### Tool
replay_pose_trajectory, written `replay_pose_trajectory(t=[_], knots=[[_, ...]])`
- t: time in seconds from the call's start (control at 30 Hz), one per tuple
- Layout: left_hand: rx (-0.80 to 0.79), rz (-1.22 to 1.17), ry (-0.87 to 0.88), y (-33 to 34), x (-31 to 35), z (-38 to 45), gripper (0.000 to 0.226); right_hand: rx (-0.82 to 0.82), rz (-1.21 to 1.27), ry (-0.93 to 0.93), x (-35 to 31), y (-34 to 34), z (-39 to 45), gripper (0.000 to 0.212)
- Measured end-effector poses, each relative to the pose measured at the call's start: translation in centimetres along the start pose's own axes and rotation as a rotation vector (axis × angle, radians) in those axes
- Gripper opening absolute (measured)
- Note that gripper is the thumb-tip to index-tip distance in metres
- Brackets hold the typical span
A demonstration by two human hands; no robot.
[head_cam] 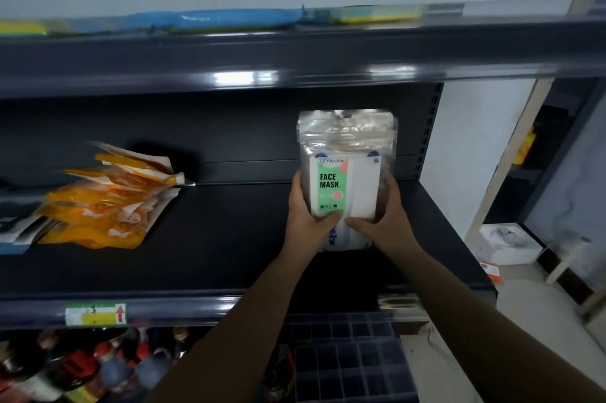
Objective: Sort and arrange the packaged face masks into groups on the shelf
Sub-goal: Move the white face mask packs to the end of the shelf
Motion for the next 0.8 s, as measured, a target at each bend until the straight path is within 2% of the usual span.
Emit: replay_pose_trajectory(t=[0.2,0.53,0.67,0.8], knots=[[0.025,0.01,0.081,0.9,1.1,0.8,0.089,0.043,0.01,-0.009,-0.1,-1.1,0.9,0.102],[-0.013,-0.067,-0.025,1.3,-1.3,0.3,0.086,-0.062,-0.028,0.068,2.1,-0.7,1.0,0.098],[-0.02,-0.003,-0.052,1.4,-2.2,-0.3,0.099,-0.094,-0.081,0.089,2.8,-1.0,0.7,0.099],[0.032,0.055,-0.026,2.2,-2.0,-0.4,0.091,-0.053,-0.093,0.116,3.0,-1.9,0.6,0.091]])
Point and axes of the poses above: each hand's wrist, its own z-axis towards the middle knuckle, its own y-axis out of the palm, x = y × z, the point moved 3 cm from there along z, towards the middle knuckle, and after that the axes turned 8 degrees about -z, right-handed, at the moved point
